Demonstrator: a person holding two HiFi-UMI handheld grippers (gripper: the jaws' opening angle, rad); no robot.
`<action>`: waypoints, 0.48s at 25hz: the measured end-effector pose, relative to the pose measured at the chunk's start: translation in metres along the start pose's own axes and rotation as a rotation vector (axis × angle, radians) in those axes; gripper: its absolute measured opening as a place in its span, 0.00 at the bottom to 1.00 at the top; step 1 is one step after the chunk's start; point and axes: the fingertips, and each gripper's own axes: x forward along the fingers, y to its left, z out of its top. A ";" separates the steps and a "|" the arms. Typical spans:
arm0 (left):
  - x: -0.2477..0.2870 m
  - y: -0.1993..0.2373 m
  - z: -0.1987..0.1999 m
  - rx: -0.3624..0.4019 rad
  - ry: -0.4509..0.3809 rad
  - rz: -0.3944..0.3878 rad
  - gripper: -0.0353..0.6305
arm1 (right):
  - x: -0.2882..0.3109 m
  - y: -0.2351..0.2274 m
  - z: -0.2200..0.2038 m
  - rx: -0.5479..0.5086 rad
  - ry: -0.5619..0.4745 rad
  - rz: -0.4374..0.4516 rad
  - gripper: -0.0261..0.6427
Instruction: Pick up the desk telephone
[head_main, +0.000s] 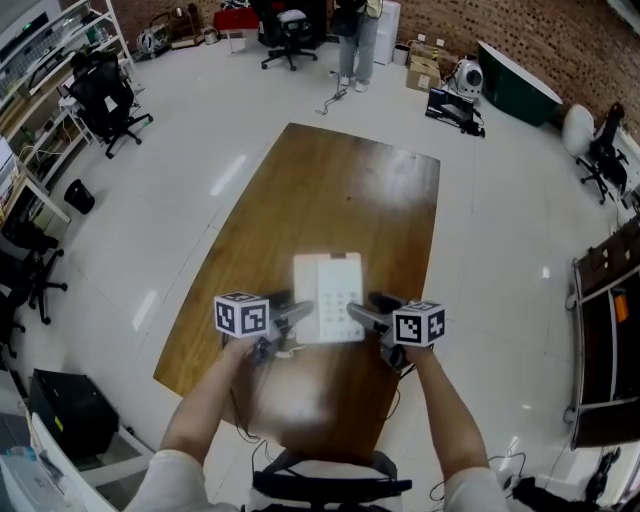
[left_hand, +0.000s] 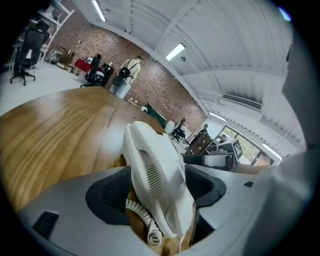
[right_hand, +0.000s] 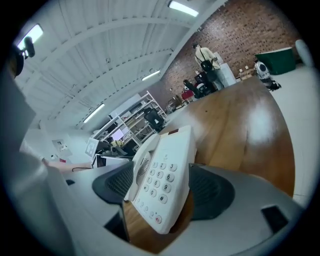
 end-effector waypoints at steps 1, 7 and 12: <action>0.004 0.002 0.000 -0.012 0.010 -0.015 0.56 | 0.003 -0.005 0.000 0.004 0.012 0.001 0.57; 0.016 0.004 0.003 -0.074 0.038 -0.092 0.59 | 0.021 -0.012 0.007 0.035 0.070 0.029 0.57; 0.016 0.003 0.008 -0.109 0.033 -0.126 0.59 | 0.036 -0.023 -0.001 0.059 0.147 0.026 0.57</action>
